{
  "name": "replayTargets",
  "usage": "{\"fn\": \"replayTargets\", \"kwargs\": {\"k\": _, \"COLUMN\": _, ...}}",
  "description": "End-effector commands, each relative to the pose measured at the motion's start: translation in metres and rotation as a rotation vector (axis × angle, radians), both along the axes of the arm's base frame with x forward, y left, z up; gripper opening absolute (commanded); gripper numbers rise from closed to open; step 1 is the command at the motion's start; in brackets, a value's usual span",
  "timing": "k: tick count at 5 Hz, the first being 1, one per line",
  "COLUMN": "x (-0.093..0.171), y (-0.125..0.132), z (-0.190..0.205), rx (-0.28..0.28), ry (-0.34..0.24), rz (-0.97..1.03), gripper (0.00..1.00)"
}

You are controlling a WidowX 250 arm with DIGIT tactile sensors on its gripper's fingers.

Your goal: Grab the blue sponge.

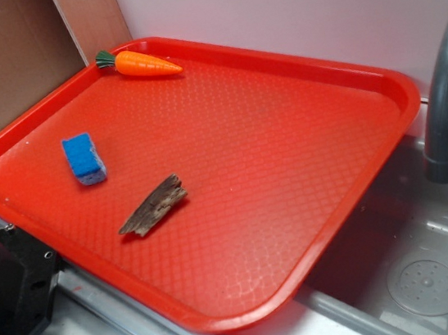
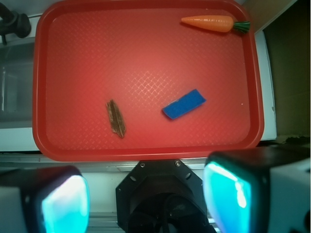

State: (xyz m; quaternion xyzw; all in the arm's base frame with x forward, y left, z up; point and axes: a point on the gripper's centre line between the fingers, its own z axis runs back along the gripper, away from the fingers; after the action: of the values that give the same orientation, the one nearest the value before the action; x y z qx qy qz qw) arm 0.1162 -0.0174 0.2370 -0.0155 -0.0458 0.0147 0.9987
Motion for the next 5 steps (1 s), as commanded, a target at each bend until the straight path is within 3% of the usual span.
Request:
{"fn": "replayTargets", "kwargs": {"k": 1, "x": 0.0, "y": 0.0, "z": 0.0, "rx": 0.0, "ry": 0.0, "rz": 0.0, "gripper": 1.0}}
{"fn": "replayTargets", "kwargs": {"k": 2, "x": 0.05, "y": 0.042, "z": -0.047, "rx": 0.005, "ry": 0.044, "rz": 0.25, "gripper": 1.0}}
{"fn": "replayTargets", "kwargs": {"k": 3, "x": 0.075, "y": 0.063, "z": -0.075, "rx": 0.056, "ry": -0.053, "rz": 0.49, "gripper": 1.0}}
{"fn": "replayTargets", "kwargs": {"k": 4, "x": 0.068, "y": 0.078, "z": -0.076, "rx": 0.006, "ry": -0.232, "rz": 0.741, "gripper": 1.0}}
{"fn": "replayTargets", "kwargs": {"k": 5, "x": 0.049, "y": 0.09, "z": -0.088, "rx": -0.144, "ry": -0.183, "rz": 1.009, "gripper": 1.0}}
